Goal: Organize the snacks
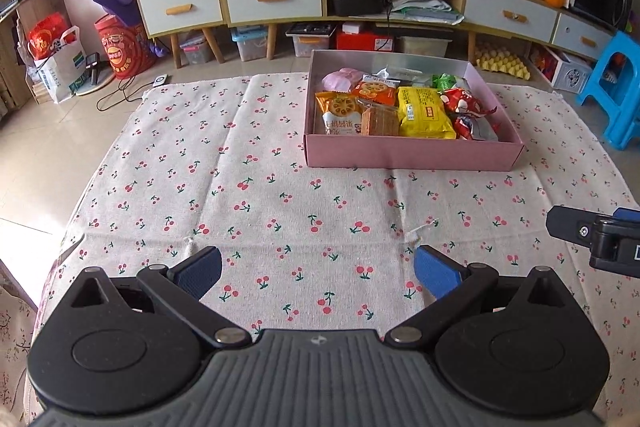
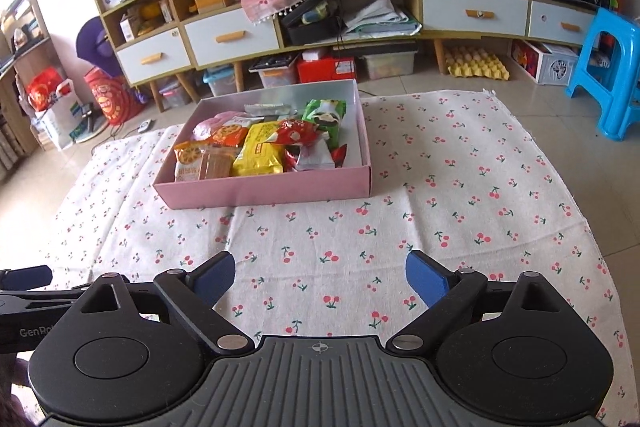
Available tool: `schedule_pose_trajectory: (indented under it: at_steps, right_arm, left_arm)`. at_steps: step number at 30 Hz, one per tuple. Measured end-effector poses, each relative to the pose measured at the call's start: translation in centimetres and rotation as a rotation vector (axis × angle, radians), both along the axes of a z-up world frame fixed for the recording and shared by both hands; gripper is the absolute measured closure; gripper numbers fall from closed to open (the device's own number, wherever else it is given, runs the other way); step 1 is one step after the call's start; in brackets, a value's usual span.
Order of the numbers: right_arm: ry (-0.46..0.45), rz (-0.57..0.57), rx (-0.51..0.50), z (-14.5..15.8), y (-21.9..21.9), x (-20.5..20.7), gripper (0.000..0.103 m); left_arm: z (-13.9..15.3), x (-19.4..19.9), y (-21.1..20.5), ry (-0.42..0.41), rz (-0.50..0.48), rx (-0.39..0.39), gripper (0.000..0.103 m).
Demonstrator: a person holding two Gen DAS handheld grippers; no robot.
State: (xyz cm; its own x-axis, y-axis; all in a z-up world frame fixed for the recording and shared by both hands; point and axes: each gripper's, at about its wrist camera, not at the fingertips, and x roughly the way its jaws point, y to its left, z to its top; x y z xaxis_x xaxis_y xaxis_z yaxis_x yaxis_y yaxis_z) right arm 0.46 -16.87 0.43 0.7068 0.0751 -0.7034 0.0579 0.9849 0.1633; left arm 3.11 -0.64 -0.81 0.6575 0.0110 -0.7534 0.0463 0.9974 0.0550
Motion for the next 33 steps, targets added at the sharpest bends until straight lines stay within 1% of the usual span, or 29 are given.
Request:
schedule_pose_trajectory:
  at_steps: [9, 20, 33]
  right_arm:
    - [0.021, 0.004, -0.004, -0.67, 0.19, 0.27, 0.009]
    - [0.025, 0.002, 0.004, -0.71, 0.33, 0.14, 0.009]
    - [0.041, 0.002, 0.009, -0.96, 0.25, 0.48, 0.009]
  left_arm:
    - [-0.32, -0.16, -0.04, 0.023, -0.004, 0.01, 0.0]
    - [-0.34, -0.46, -0.33, 0.024, -0.014, 0.024, 0.0]
    - [-0.39, -0.5, -0.36, 0.028, -0.015, 0.02, 0.0]
